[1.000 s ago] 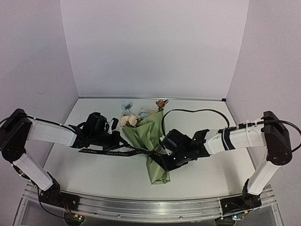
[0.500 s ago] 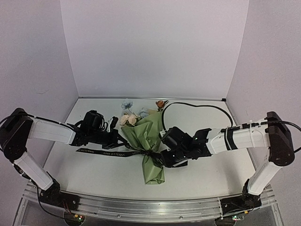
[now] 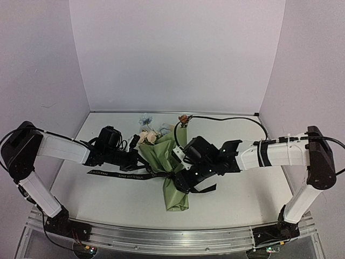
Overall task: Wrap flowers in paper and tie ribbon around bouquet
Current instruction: Tie the half-tied ribbon around the folded bouquet.
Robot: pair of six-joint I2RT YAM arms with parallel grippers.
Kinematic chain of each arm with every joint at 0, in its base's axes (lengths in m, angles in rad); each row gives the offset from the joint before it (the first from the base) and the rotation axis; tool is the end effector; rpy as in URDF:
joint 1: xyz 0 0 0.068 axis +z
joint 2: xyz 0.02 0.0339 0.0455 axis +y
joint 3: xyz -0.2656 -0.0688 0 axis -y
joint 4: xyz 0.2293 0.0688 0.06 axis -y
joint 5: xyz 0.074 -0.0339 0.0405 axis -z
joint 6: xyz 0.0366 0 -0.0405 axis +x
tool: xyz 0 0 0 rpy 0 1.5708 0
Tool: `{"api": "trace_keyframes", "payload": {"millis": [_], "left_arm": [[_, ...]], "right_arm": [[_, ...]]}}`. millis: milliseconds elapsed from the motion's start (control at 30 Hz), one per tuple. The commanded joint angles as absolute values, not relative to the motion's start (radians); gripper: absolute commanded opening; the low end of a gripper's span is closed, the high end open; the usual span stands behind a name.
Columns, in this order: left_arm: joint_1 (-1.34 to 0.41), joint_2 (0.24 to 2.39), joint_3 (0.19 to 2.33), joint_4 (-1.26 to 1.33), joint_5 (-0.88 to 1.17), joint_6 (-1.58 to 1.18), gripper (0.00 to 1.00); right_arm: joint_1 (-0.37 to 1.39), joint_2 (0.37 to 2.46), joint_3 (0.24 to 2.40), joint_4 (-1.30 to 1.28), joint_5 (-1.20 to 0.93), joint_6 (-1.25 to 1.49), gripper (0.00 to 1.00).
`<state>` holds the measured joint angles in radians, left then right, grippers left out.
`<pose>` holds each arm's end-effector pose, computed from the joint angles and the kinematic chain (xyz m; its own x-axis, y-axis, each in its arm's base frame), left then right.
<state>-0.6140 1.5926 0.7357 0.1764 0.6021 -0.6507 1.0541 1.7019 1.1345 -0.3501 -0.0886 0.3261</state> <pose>0.2351 -0.1911 0.1795 -0.9148 0.0340 -0.4026 0.3526 0.5537 -0.7544 0.1688 0.3037 0.2165 -0.6576 -0.5114 -0.5533 -0.7199 0.6430 0.2613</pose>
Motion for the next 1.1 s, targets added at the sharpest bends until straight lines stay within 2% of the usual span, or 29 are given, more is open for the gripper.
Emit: {"api": "trace_keyframes", "payload": {"millis": [0, 167, 367, 433, 533, 1067], "left_arm": [[-0.611, 1.602, 0.781, 0.200, 0.626, -0.629, 0.00], [-0.611, 1.599, 0.785, 0.194, 0.623, -0.630, 0.00], [-0.611, 1.601, 0.787, 0.189, 0.621, -0.628, 0.00], [-0.611, 1.603, 0.788, 0.190, 0.621, -0.630, 0.00], [-0.611, 1.602, 0.788, 0.188, 0.612, -0.632, 0.00], [-0.605, 1.605, 0.762, 0.164, 0.558, -0.649, 0.00]], "right_arm": [[1.036, 1.747, 1.219, -0.408, -0.166, 0.273, 0.47], [1.011, 1.771, 1.232, -0.420, -0.176, 0.279, 0.41], [0.998, 1.770, 1.230, -0.420, -0.187, 0.294, 0.26], [0.998, 1.771, 1.231, -0.420, -0.190, 0.299, 0.19], [0.998, 1.765, 1.221, -0.421, -0.172, 0.310, 0.01], [1.002, 1.547, 0.987, -0.417, 0.226, 0.494, 0.00]]}}
